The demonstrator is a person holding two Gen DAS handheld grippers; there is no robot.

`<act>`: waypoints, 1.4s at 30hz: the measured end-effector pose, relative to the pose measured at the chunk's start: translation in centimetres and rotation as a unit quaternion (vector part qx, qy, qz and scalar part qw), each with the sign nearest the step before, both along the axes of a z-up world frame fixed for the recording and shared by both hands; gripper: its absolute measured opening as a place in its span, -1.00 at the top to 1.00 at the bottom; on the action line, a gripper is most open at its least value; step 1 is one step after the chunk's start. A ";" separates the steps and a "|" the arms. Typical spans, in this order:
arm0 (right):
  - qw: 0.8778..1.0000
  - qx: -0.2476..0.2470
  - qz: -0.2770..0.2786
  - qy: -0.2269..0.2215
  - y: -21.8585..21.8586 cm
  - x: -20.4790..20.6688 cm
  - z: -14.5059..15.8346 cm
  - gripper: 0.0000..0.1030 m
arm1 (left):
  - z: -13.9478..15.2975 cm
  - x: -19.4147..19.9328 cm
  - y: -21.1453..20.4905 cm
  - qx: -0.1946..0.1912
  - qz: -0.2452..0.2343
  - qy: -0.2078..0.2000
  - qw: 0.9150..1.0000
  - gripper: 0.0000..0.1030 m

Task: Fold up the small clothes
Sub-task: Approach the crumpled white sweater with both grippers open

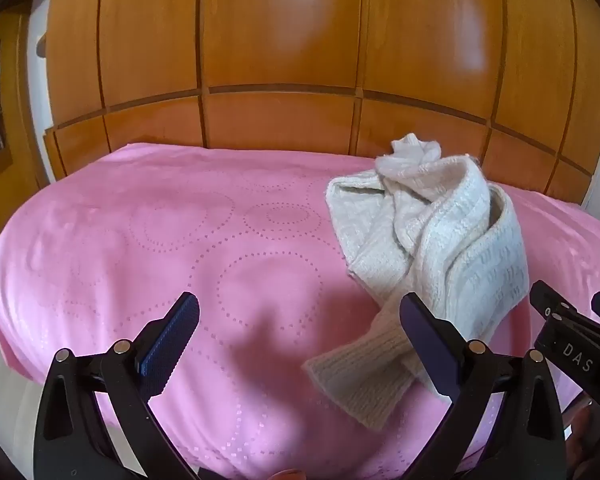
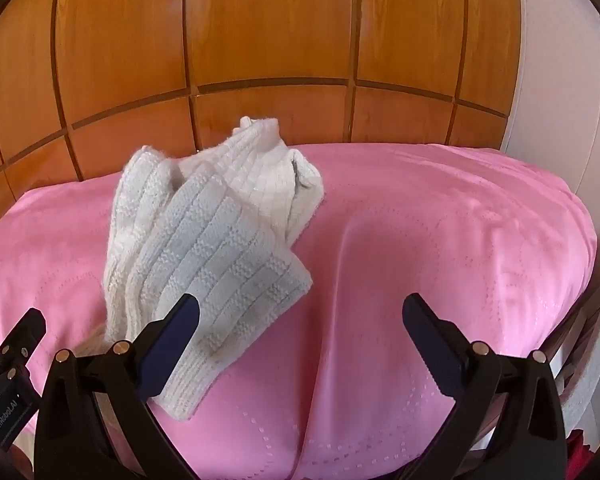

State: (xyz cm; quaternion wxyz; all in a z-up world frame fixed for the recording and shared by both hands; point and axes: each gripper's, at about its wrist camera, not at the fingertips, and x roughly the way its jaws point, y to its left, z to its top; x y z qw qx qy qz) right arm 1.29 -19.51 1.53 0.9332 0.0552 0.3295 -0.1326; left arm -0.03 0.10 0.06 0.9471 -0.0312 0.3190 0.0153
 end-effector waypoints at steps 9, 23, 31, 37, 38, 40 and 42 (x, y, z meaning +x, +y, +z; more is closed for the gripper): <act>1.000 -0.002 -0.006 -0.005 -0.4 0.4 -0.1 -0.96 | -0.2 0.2 -0.9 0.022 -0.007 0.012 1.000 -0.93; 0.999 0.031 0.008 0.016 -1.0 0.7 -0.8 -0.96 | -1.8 0.9 -0.3 0.019 -0.003 0.030 0.999 -0.93; 0.999 0.043 0.013 0.014 -1.4 0.6 -1.2 -0.96 | -2.3 1.3 -0.1 0.013 -0.003 0.043 0.999 -0.93; 0.998 0.052 0.015 0.017 -2.0 0.8 -1.4 -0.96 | -2.7 1.6 -0.2 0.017 -0.005 0.049 0.999 -0.93; 0.998 0.054 0.016 0.016 -2.0 0.9 -1.4 -0.96 | -2.7 1.6 -0.2 0.016 -0.005 0.050 0.999 -0.93; 0.998 0.057 0.019 0.016 -2.2 0.9 -1.4 -0.96 | -2.8 1.7 -0.1 0.015 -0.005 0.051 0.999 -0.93; 0.998 0.060 0.021 0.013 -2.3 0.9 -1.4 -0.96 | -2.9 2.0 -0.1 0.017 -0.008 0.055 0.998 -0.93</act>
